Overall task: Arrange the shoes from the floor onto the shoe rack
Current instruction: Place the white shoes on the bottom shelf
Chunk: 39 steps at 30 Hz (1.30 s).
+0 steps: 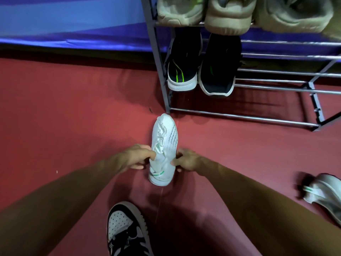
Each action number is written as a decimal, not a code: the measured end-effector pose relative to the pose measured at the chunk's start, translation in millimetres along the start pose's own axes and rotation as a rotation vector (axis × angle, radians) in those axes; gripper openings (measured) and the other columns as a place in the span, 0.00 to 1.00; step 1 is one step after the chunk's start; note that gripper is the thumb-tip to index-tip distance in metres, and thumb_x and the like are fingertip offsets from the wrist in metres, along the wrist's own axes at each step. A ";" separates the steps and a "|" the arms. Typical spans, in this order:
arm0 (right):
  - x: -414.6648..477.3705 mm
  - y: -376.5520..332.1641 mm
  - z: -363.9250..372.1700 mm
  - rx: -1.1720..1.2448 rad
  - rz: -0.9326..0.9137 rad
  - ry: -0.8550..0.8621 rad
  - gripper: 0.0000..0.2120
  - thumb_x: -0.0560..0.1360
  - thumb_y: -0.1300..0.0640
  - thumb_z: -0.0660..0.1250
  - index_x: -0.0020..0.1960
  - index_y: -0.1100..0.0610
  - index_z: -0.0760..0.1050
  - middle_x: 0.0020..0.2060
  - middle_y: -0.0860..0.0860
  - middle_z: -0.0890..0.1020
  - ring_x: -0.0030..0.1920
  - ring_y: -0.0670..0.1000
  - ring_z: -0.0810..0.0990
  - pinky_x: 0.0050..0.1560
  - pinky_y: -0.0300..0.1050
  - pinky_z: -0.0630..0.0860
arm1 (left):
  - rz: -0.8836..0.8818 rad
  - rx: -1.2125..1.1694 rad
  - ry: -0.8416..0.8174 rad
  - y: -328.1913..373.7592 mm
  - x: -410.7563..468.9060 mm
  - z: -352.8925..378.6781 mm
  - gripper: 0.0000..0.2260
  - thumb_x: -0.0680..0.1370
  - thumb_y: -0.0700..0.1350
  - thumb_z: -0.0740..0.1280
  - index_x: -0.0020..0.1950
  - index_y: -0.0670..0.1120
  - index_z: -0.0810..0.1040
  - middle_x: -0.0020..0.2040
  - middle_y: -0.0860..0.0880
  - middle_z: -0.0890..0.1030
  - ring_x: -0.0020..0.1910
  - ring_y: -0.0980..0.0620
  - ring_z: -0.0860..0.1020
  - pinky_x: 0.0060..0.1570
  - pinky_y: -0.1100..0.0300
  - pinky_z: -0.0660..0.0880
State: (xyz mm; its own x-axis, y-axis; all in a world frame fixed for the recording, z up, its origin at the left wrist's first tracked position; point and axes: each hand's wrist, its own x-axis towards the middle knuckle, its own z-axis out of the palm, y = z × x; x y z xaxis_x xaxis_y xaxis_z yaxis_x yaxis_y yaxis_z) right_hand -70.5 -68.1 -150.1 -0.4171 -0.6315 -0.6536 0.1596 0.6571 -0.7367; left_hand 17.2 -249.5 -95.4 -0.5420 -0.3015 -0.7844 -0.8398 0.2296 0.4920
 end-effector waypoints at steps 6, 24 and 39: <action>-45.0 26.3 -43.4 -0.024 0.023 -0.033 0.09 0.75 0.67 0.68 0.43 0.56 0.71 0.35 0.58 0.78 0.31 0.50 0.74 0.27 0.40 0.65 | 0.056 -0.093 -0.229 13.3 -21.1 28.5 0.14 0.74 0.47 0.74 0.57 0.43 0.82 0.53 0.51 0.86 0.58 0.52 0.81 0.56 0.58 0.73; -185.2 82.7 -155.0 0.217 0.091 -0.040 0.21 0.67 0.65 0.78 0.58 0.57 0.77 0.37 0.60 0.79 0.29 0.48 0.72 0.28 0.38 0.63 | 0.330 -0.101 -0.488 111.3 -65.7 139.8 0.15 0.73 0.36 0.71 0.59 0.47 0.80 0.50 0.52 0.82 0.48 0.56 0.75 0.44 0.61 0.67; -172.7 -1.3 -228.5 0.420 -0.251 0.582 0.14 0.71 0.67 0.68 0.33 0.52 0.69 0.28 0.49 0.73 0.28 0.46 0.72 0.30 0.40 0.64 | 0.510 -0.506 -0.338 199.9 -56.1 128.2 0.09 0.72 0.56 0.73 0.47 0.53 0.84 0.31 0.56 0.79 0.38 0.56 0.75 0.39 0.60 0.65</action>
State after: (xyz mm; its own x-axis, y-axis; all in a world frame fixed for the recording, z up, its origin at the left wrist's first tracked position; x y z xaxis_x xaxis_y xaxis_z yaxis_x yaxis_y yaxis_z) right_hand -203.0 134.2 3.3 -0.8719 -0.3456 -0.3468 0.2765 0.2370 -0.9313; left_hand -116.2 -68.1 -1.5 -0.8930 0.0432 -0.4480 -0.4466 -0.2089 0.8700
